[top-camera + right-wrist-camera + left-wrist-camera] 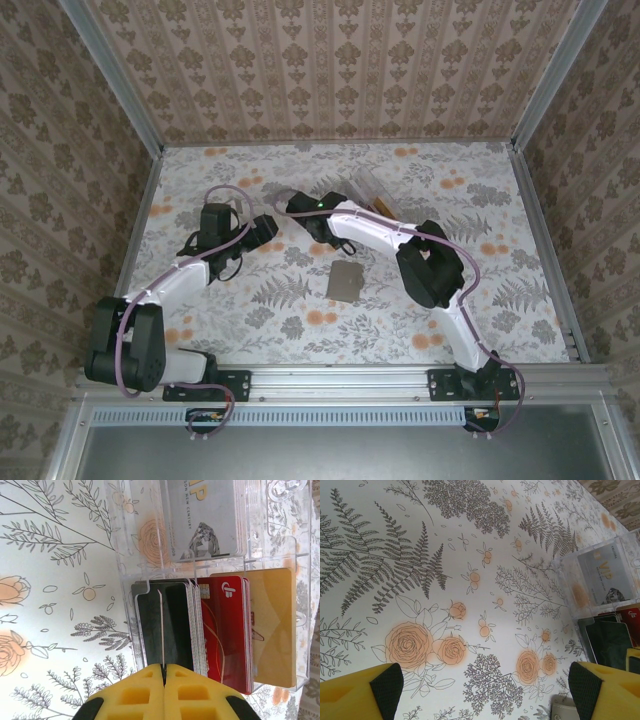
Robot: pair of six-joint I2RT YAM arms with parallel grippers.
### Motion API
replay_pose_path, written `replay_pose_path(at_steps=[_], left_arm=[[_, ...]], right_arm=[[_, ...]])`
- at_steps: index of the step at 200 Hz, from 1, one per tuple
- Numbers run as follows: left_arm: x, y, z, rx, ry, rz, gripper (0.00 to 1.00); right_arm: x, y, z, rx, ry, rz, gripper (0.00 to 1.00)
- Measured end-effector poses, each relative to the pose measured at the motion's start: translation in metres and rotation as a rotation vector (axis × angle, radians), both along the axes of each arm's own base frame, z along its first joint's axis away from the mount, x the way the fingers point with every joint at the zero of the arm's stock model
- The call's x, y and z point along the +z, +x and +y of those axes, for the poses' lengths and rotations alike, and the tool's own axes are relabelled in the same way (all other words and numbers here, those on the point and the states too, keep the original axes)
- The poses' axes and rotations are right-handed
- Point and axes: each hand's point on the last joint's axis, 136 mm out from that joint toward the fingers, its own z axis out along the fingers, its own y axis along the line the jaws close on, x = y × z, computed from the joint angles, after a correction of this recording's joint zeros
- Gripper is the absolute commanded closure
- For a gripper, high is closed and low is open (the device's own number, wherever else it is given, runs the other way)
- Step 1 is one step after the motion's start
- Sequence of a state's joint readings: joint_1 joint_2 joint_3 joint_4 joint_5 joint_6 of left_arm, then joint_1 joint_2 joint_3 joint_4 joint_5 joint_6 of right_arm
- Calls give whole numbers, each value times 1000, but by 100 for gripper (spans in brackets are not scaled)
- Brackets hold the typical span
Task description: Put the credit cards into the card holder
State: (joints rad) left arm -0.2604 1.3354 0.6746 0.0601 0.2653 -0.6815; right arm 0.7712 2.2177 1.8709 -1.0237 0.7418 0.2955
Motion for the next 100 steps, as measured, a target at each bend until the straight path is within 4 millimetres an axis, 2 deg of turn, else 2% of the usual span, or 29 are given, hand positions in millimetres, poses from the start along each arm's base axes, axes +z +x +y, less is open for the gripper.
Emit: replay_pose_path(at_steps=[20, 47, 80, 100], left_arm=[[0, 0, 0, 0, 0, 1, 11], [-2, -2, 0, -3, 0, 9, 11], [0, -3, -2, -11, -3, 17, 11], [4, -2, -7, -25, -10, 10, 11]], right_arm=[[8, -2, 1, -12, 40, 4, 100], [26, -7, 1, -29, 114, 0, 100], [59, -17, 1, -59, 276, -25, 100], [70, -28, -5, -98, 410, -18, 100]])
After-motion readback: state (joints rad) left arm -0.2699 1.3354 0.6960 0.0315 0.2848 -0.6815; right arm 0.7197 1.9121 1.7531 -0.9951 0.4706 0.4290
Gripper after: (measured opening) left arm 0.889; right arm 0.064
